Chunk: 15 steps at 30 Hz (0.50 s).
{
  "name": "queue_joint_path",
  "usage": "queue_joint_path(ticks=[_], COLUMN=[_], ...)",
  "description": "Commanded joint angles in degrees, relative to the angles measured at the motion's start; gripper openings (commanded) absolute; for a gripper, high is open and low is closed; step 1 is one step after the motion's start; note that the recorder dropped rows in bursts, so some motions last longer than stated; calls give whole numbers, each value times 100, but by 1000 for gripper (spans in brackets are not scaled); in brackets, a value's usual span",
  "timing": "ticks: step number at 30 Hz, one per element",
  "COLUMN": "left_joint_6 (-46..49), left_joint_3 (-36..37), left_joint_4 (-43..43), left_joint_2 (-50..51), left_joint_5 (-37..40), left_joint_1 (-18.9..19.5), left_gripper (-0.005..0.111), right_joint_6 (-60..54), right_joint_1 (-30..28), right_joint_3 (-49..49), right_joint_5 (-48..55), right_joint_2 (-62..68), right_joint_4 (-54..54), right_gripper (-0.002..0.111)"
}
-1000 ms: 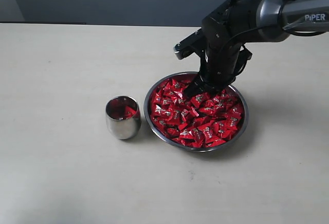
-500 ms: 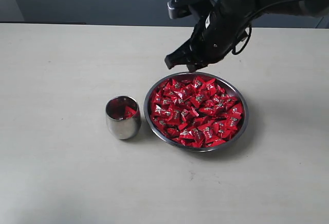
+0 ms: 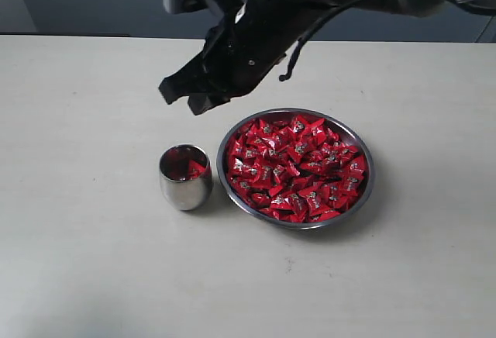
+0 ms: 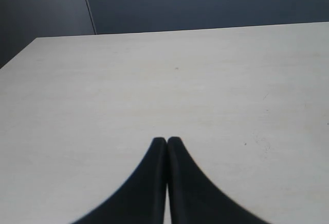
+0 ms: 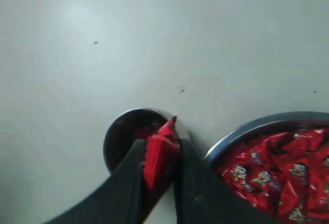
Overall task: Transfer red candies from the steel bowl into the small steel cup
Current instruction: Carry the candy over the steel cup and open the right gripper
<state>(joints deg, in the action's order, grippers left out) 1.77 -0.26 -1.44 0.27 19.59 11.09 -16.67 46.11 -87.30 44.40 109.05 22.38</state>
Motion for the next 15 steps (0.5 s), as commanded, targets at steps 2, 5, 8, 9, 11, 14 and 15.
queue_joint_path(ticks=[2, 5, 8, 9, 11, 14, 15], left_joint_6=[-8, -8, -8, -8, -8, -8, -8], left_joint_3=[26, 26, 26, 26, 26, 26, 26], left_joint_4=[-11, -11, -11, -11, -11, -11, -11], left_joint_2=[-27, -27, -27, -27, -27, -27, -27], left_joint_5=[-45, -45, -45, -45, -45, -45, -45], left_joint_1=[-38, -38, -38, -38, -38, -38, -38], left_gripper=[0, 0, 0, 0, 0, 0, 0], right_joint_6=[-57, -48, -48, -48, -48, -48, -48], right_joint_1=[222, 323, 421, 455, 494, 530, 530], right_joint_3=[-353, -449, -449, -449, -449, -449, -449], right_joint_5=[389, 546, 561, 561, 521, 470, 457], right_joint_2=[389, 548, 603, 616, 650, 675, 690], right_joint_4=[2, 12, -78, -91, -89, -153, -181], right_gripper=[-1, -1, -1, -1, -1, -1, -1])
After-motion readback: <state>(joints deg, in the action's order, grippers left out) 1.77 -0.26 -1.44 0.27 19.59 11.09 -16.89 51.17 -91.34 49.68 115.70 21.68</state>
